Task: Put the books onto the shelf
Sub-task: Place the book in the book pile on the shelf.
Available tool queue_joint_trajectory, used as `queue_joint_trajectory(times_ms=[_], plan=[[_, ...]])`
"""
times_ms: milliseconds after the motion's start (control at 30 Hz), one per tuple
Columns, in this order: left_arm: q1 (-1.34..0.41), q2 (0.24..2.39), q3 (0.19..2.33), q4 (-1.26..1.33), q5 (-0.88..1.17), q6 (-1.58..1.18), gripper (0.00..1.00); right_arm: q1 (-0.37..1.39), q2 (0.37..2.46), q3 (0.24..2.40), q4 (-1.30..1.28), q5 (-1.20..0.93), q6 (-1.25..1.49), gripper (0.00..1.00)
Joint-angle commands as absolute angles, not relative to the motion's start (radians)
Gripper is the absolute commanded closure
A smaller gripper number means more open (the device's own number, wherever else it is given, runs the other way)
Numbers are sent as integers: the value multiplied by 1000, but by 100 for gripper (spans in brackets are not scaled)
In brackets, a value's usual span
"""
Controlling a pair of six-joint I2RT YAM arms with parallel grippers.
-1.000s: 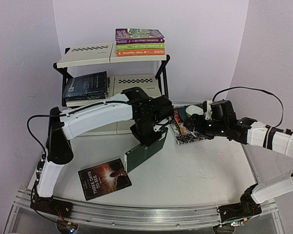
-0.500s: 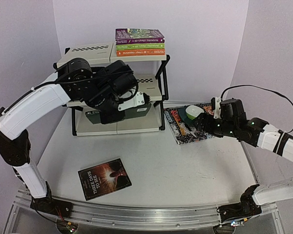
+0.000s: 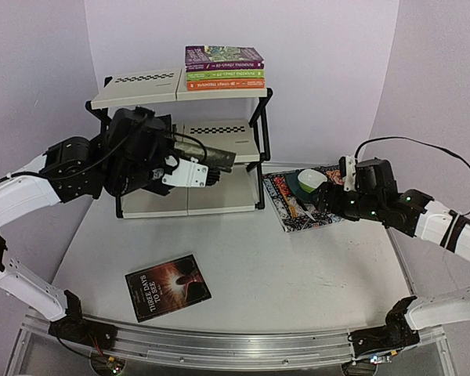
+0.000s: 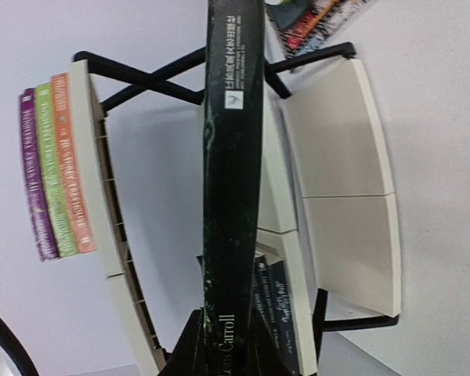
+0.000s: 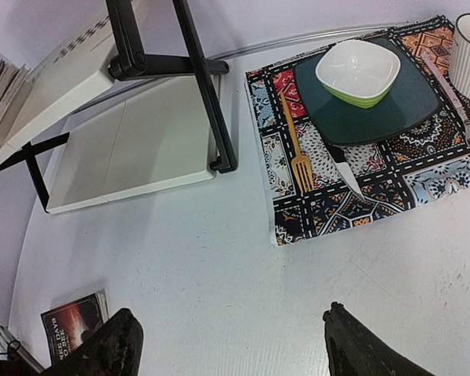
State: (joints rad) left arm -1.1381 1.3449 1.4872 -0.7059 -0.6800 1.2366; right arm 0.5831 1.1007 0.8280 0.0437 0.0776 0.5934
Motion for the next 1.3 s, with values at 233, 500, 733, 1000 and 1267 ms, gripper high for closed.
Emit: queue_joint_trajectory(times_ms=[233,500,733,1000,1267], plan=[[-1046,1214,1503,-326,-680,1413,100,574,1065,842,35,66,550,20],[-983,1190,1473,-499,-593,1268,100,571,1052,853,20,69,532,20],[-896,1156,1408,-470,-539,1238,100,570,1055,868,6,69,520,19],[-853,1129,1365,-383,-562,1312,100,568,1057,863,2,74,512,19],[-768,1122,1282,-277,-532,1341,100,563,1073,883,0,63,511,19]])
